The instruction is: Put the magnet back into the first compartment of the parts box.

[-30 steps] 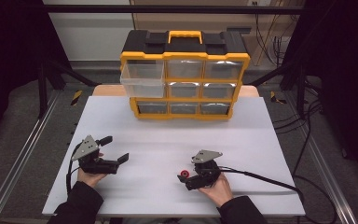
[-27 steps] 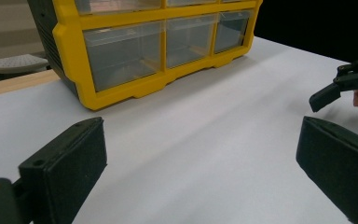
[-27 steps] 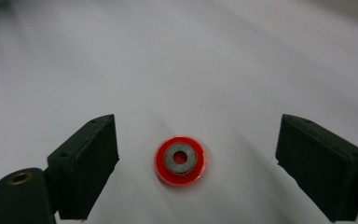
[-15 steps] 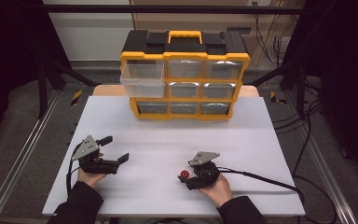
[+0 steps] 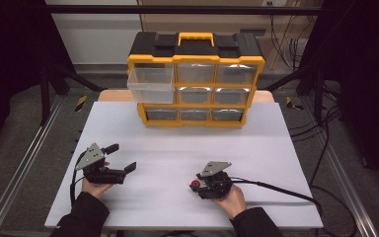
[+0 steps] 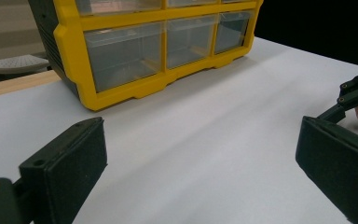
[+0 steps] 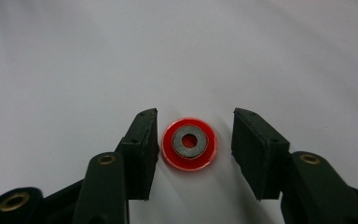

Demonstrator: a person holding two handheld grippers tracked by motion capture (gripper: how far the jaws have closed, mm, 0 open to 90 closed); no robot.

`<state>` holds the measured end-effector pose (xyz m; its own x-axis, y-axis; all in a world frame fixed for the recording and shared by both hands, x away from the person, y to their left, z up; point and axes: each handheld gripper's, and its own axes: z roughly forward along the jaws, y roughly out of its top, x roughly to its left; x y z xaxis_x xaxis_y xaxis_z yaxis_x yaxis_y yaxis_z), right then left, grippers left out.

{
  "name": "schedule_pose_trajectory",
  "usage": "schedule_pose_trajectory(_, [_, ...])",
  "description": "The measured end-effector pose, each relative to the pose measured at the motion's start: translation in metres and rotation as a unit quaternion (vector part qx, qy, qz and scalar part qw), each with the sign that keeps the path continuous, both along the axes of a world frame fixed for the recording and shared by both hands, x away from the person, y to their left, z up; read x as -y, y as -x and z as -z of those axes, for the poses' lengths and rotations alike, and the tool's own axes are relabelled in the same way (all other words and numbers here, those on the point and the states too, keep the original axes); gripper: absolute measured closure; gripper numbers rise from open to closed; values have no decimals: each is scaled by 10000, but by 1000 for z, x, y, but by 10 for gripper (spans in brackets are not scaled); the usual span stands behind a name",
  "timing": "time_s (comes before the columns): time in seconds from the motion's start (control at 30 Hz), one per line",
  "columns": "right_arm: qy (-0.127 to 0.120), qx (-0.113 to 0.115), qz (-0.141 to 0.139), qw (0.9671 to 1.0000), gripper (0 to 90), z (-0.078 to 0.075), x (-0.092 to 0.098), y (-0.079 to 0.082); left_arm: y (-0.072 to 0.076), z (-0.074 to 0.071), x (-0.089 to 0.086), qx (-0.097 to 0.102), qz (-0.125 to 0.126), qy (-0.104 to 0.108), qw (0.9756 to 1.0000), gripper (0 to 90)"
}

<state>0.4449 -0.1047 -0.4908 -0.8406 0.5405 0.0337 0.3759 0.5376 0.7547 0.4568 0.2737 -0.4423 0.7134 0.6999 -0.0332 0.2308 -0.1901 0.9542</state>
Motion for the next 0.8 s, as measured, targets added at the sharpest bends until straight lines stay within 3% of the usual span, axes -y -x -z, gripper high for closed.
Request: schedule_pose_trajectory(0.8, [79,68,-80,9999,617,1,0,-1,0,1,2,-22,29,-86,10000,18])
